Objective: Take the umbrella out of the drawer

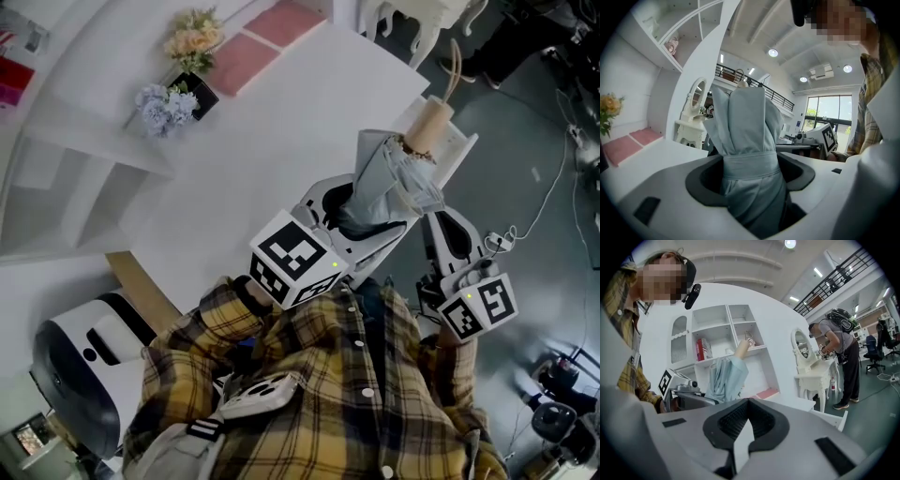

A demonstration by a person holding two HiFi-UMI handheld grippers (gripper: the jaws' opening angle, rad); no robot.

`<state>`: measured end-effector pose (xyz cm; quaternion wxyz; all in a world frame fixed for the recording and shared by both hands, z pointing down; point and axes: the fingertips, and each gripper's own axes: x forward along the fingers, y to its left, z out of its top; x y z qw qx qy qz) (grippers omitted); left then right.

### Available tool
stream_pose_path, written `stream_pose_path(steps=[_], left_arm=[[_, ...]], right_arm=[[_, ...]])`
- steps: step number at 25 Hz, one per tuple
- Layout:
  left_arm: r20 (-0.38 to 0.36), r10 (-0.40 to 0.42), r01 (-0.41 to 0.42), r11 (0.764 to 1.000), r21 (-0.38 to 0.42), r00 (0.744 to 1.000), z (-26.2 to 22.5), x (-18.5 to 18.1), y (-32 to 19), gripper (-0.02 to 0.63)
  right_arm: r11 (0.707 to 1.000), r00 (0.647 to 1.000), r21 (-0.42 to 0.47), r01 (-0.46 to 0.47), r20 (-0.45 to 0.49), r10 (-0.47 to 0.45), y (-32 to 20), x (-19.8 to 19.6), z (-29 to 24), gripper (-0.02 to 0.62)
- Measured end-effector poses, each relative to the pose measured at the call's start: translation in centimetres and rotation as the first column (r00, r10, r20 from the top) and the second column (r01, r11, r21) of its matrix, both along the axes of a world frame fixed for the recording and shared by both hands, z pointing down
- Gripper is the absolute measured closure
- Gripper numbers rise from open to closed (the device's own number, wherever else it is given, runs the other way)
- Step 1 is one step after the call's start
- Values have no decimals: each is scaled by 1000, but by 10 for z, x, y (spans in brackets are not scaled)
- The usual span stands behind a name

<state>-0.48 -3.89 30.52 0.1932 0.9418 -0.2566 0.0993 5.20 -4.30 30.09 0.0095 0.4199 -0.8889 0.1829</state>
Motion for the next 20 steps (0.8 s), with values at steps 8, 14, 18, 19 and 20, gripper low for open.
stream_pose_path(steps=[8,14,18,19,20], left_arm=[[0,8,-8,1000,-20,1000,-7,5,-5,275],[-5,14,-14,1000,-18,1000,-4,5,-6,275],[-6,18,-18,1000,-18,1000,-2,4,-5,275],[-6,19,-19,1000,-17,1000,-2,4,-5,275],[-6,20,-20,1000,-15,1000,-2,5,-5,275]], right_arm=[[1000,1000,-19,2,-2,-2,-2,2,-1,578],[1000,1000,-14,-7,-1,7,-5,4,2,578],[1000,1000,-8,-15,0,15,-5,4,2,578],[1000,1000,-7,-17,2,17,-5,4,3,578],[1000,1000,-8,-18,4,18,-5,5,3,578]])
